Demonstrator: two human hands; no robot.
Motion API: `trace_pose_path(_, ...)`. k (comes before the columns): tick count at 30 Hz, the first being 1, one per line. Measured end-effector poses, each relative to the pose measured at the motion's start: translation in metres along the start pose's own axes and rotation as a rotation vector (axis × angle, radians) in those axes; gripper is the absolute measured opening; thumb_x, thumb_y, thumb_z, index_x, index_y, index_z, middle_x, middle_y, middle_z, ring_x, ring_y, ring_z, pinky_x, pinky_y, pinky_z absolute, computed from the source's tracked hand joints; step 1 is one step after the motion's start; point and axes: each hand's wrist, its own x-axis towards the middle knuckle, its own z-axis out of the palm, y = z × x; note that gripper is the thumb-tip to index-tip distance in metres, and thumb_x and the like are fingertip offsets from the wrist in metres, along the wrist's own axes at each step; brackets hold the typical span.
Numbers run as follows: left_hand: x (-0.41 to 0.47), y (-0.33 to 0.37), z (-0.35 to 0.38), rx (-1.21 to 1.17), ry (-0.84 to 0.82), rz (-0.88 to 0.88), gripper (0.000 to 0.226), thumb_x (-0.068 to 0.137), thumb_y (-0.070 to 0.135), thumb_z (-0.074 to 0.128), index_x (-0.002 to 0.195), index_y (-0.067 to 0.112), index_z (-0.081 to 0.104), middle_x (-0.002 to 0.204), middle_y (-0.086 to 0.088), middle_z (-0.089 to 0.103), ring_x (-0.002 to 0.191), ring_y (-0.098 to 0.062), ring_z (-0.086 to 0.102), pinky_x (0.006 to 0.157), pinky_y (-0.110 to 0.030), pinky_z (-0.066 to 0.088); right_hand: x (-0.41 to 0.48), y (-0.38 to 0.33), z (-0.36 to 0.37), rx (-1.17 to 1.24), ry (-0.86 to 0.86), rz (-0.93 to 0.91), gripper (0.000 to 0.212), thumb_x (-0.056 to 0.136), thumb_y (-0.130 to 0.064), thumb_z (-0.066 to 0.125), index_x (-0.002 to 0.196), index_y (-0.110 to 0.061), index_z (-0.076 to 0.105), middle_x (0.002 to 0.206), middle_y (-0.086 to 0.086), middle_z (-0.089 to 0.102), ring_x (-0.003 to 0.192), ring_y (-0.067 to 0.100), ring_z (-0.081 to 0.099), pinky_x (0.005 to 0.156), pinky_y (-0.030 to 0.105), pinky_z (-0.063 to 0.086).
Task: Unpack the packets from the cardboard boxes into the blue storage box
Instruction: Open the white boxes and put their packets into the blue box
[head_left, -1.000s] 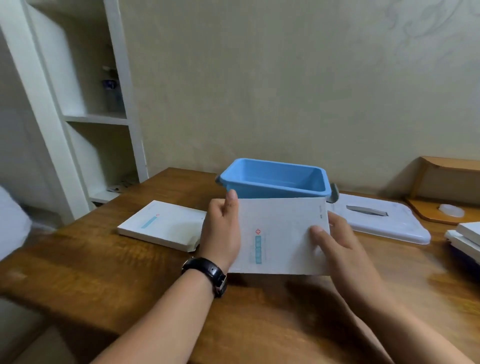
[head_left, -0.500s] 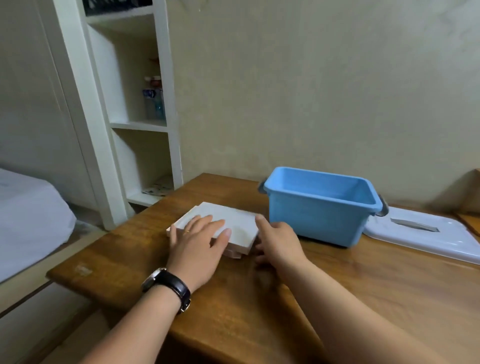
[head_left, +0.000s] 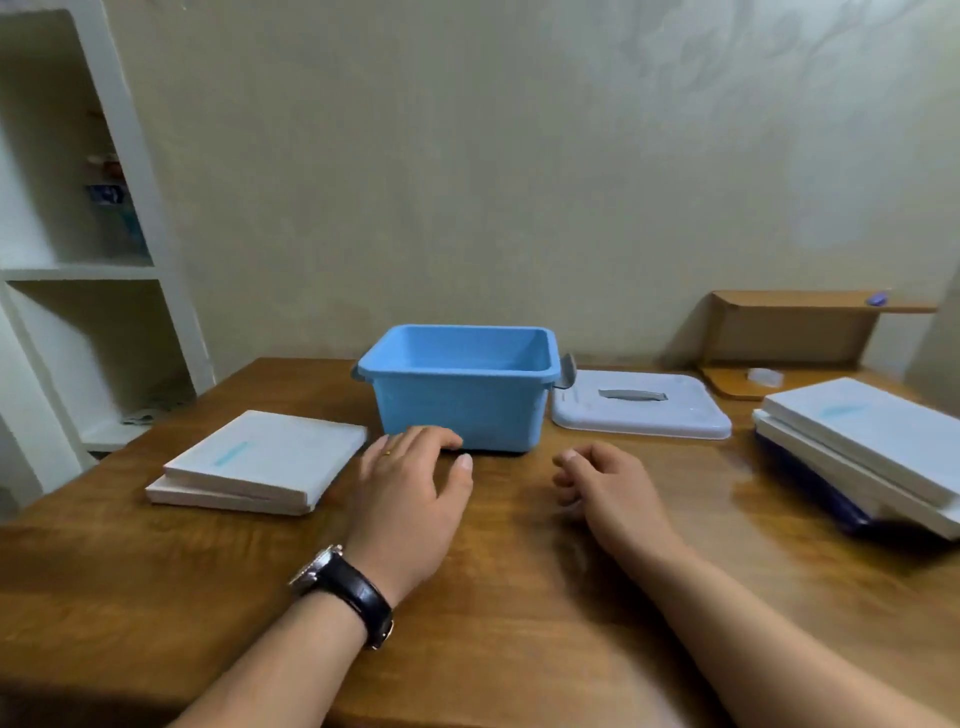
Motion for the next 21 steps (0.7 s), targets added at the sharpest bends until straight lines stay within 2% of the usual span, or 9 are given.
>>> trace_pose_path(3,0.006,0.046,0.046,-0.045,-0.144,0.034,0.024,0.103,0.045,0.052,0.118,0.032,0.065,0.118,0.016,0.068,0.116,-0.01,0.06,0.112,-0.039,0.038,0.005,0.008,-0.044,-0.034,0.13,0.01,0.021,0.105,-0.027,0.06,0.093,-0.018,0.075,0.086,0.004,0.078,0.074,0.019,0.073,0.076,0.049,0.066)
trace_pose_path(8,0.024,0.117,0.117,-0.261,-0.297,-0.033,0.018,0.102,0.039,0.06,0.116,0.03,0.065,0.118,0.01,0.066,0.109,-0.015,0.065,0.099,-0.04,0.054,-0.006,0.016,-0.097,-0.145,0.21,-0.003,0.019,0.109,-0.032,0.057,0.097,-0.025,0.07,0.092,-0.002,0.074,0.084,0.013,0.073,0.081,0.038,0.065)
trace_pose_path(10,0.03,0.145,0.137,-0.365,-0.34,-0.066,0.015,0.102,0.036,0.061,0.115,0.03,0.065,0.115,0.01,0.068,0.104,-0.014,0.066,0.09,-0.036,0.055,-0.012,0.016,-0.118,-0.216,0.219,-0.079,0.016,0.107,-0.032,0.059,0.097,-0.028,0.07,0.09,-0.006,0.074,0.085,0.011,0.073,0.083,0.041,0.066)
trace_pose_path(12,0.034,0.166,0.154,-0.438,-0.388,-0.092,0.015,0.103,0.034,0.06,0.117,0.03,0.063,0.112,0.01,0.068,0.099,-0.011,0.066,0.082,-0.031,0.054,-0.015,0.009,-0.146,-0.284,0.245,-0.199,0.011,0.106,-0.031,0.061,0.101,-0.029,0.071,0.093,-0.011,0.073,0.088,0.008,0.071,0.083,0.036,0.064)
trace_pose_path(14,0.038,0.179,0.169,-0.489,-0.417,-0.118,0.015,0.103,0.034,0.06,0.118,0.031,0.062,0.111,0.01,0.068,0.098,-0.012,0.066,0.083,-0.032,0.054,-0.017,-0.004,-0.184,-0.384,0.31,-0.31,0.009,0.106,-0.028,0.063,0.107,-0.025,0.071,0.096,-0.014,0.071,0.091,0.004,0.068,0.081,0.022,0.057)
trace_pose_path(16,0.042,0.187,0.183,-0.527,-0.435,-0.145,0.017,0.102,0.034,0.06,0.118,0.031,0.061,0.112,0.009,0.068,0.099,-0.014,0.065,0.087,-0.033,0.052,-0.016,-0.014,-0.225,-0.503,0.422,-0.353,0.012,0.105,-0.027,0.064,0.112,-0.021,0.071,0.101,-0.008,0.073,0.093,0.007,0.067,0.081,0.023,0.054)
trace_pose_path(18,0.045,0.195,0.193,-0.564,-0.464,-0.159,0.024,0.102,0.033,0.06,0.125,0.03,0.059,0.119,0.008,0.066,0.104,-0.014,0.063,0.09,-0.031,0.048,-0.007,-0.015,-0.268,-0.618,0.559,-0.289,0.022,0.104,-0.031,0.064,0.12,-0.018,0.07,0.109,-0.001,0.073,0.101,0.018,0.068,0.085,0.035,0.056)
trace_pose_path(20,0.051,0.211,0.198,-0.6,-0.529,-0.173,0.037,0.102,0.036,0.059,0.138,0.029,0.054,0.131,0.007,0.061,0.114,-0.015,0.06,0.095,-0.032,0.047,0.001,-0.007,-0.305,-0.787,0.628,-0.09,0.042,0.101,-0.042,0.063,0.134,-0.016,0.066,0.127,0.009,0.07,0.118,0.028,0.065,0.096,0.044,0.056)
trace_pose_path(21,0.054,0.22,0.2,-0.605,-0.559,-0.183,0.043,0.102,0.039,0.059,0.143,0.029,0.052,0.138,0.006,0.057,0.118,-0.017,0.058,0.098,-0.034,0.049,0.004,0.0,-0.318,-0.859,0.602,0.036,0.054,0.1,-0.05,0.062,0.141,-0.014,0.063,0.136,0.012,0.067,0.126,0.032,0.062,0.1,0.048,0.055)
